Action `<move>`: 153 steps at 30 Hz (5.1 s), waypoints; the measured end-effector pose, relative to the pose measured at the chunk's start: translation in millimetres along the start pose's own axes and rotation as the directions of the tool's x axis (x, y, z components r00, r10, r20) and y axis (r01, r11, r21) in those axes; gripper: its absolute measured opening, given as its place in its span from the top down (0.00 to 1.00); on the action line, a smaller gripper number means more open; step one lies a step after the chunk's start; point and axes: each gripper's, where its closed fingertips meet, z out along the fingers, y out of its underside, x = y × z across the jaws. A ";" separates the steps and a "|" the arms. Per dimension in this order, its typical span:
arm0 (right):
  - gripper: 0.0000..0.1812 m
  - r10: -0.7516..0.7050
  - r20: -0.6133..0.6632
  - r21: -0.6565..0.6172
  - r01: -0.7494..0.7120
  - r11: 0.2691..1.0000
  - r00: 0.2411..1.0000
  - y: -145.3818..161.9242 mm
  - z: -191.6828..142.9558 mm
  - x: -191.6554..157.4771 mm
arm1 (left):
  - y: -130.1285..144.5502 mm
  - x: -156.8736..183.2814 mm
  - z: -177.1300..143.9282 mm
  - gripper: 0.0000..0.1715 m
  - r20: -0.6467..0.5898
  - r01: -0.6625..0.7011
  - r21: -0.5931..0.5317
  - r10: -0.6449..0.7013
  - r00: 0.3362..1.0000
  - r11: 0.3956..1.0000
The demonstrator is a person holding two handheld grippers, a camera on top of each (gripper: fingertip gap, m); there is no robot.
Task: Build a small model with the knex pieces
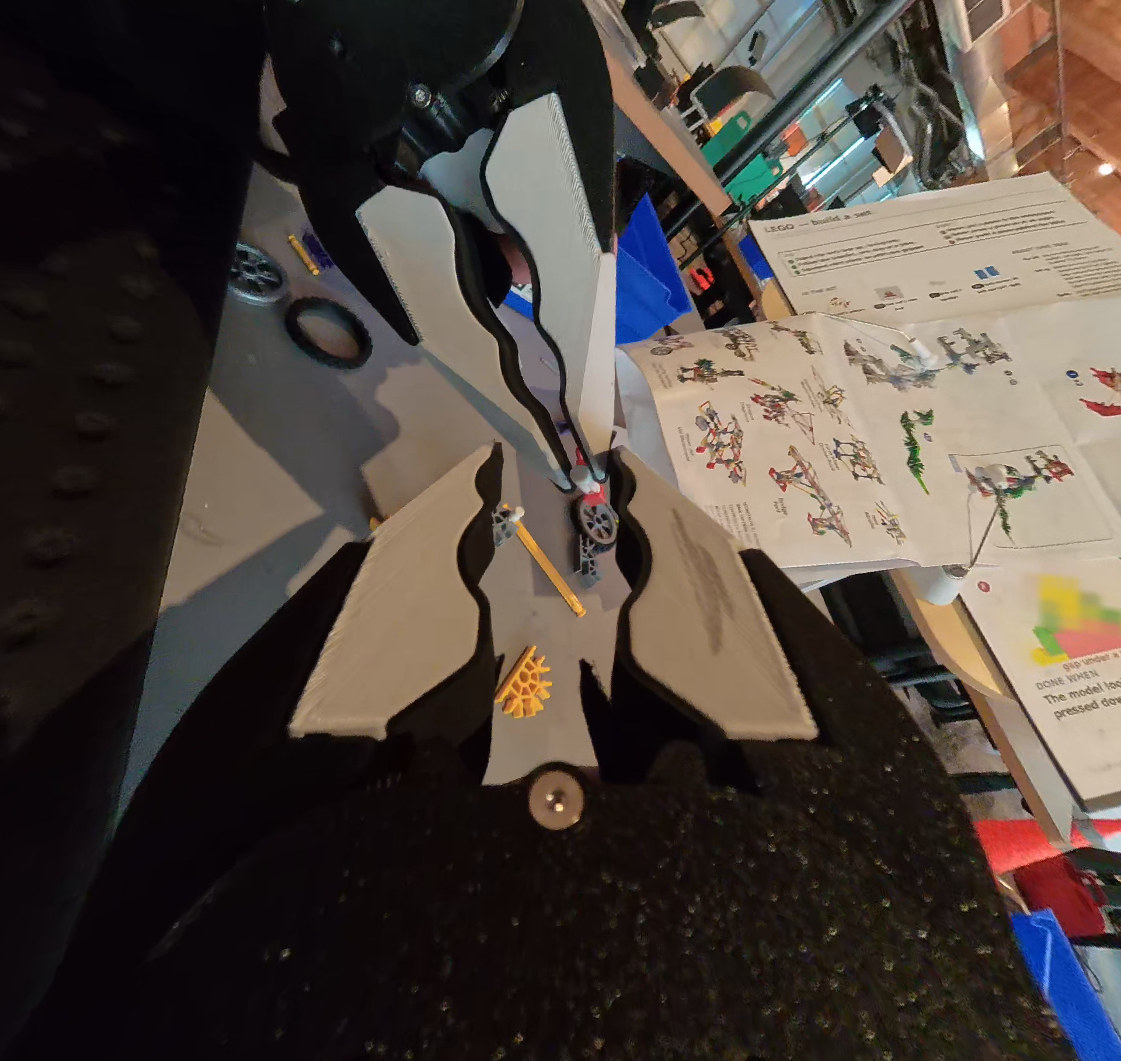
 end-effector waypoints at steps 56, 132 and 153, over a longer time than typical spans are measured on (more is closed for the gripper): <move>0.81 -0.008 0.019 -0.008 0.008 1.000 1.000 3.6 -5.4 -0.6 | -6.2 9.3 1.0 0.99 -0.123 0.125 0.072 -0.116 0.986 0.990; 0.73 0.295 0.105 0.243 -0.312 0.918 0.950 -19.4 -40.7 31.6 | -17.1 -15.0 11.8 0.99 0.108 -0.111 0.064 0.103 0.989 0.992; 0.81 0.302 0.005 0.144 -0.299 0.943 0.953 17.9 -24.2 38.8 | -32.4 -48.9 3.5 0.98 -0.238 0.638 0.387 -0.596 0.767 0.666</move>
